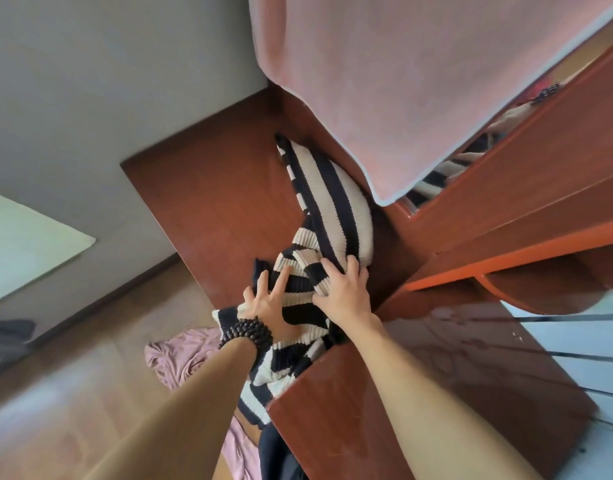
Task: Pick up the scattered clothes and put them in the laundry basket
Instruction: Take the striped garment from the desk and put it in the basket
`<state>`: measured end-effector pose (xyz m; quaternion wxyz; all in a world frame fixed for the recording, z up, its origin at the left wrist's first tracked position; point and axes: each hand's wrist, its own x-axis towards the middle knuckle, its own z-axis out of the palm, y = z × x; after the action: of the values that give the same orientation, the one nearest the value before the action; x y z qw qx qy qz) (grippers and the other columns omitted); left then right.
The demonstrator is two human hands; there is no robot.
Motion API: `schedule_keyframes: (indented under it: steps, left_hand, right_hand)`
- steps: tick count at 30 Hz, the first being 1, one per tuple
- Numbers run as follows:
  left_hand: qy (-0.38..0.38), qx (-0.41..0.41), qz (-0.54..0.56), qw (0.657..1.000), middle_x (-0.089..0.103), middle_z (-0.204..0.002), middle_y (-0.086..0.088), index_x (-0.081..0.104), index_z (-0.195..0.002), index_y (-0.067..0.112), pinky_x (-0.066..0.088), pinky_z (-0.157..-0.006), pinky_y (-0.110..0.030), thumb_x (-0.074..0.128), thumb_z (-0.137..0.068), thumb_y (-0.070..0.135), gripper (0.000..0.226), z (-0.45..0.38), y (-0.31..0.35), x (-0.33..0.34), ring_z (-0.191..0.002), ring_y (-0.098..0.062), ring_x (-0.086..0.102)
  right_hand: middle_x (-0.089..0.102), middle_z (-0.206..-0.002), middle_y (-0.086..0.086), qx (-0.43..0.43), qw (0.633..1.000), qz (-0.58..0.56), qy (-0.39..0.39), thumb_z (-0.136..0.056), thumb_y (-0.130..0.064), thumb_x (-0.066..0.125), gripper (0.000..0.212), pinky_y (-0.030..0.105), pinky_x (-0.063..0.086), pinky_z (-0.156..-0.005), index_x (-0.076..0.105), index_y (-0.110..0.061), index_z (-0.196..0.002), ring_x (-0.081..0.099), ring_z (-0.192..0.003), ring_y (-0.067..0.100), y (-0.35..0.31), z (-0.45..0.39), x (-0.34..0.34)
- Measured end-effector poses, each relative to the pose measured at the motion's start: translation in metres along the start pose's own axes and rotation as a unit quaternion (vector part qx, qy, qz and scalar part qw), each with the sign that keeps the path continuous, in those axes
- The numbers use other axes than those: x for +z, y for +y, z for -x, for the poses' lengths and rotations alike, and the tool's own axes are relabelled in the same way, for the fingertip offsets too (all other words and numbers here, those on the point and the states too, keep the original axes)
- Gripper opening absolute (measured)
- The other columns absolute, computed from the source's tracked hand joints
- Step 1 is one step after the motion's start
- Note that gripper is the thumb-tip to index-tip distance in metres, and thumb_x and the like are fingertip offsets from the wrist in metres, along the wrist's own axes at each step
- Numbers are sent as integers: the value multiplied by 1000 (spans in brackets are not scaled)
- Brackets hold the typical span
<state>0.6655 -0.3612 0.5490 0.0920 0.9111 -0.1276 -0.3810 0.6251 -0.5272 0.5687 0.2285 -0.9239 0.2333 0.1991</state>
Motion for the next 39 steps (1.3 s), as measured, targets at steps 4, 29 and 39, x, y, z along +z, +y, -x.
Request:
schedule_keyframes:
  steps: [4,29,39]
  left_hand:
    - [46,19,111,993,50,-129,-6,25,-147,42,53,-90,-42,71,-74,26,88,-5,7,-10,-119,-36,53]
    - [340,351,349,800,69,-112,-2,62,-130,21,57,-93,-44,63,-75,-4,60,377,50,-135,-103,-22,68]
    - [226,533,337,743,69,-118,-1,60,-131,21,54,-99,-41,63,-76,-4,61,581,98,-52,-111,-15,66]
  right_hand:
    - [53,-140,14,-32,998,-21,51,-96,-22,68,54,37,39,-114,55,-20,-148,47,-135,37,-4,3,-1]
    - [75,-95,-17,-148,813,-395,400,-83,-21,75,31,0,45,-76,76,-25,-113,63,-86,-19,-83,378,-165]
    - [72,-83,-38,-106,740,-398,532,-81,-26,77,28,2,47,-69,76,-30,-110,67,-83,-16,-18,637,-162]
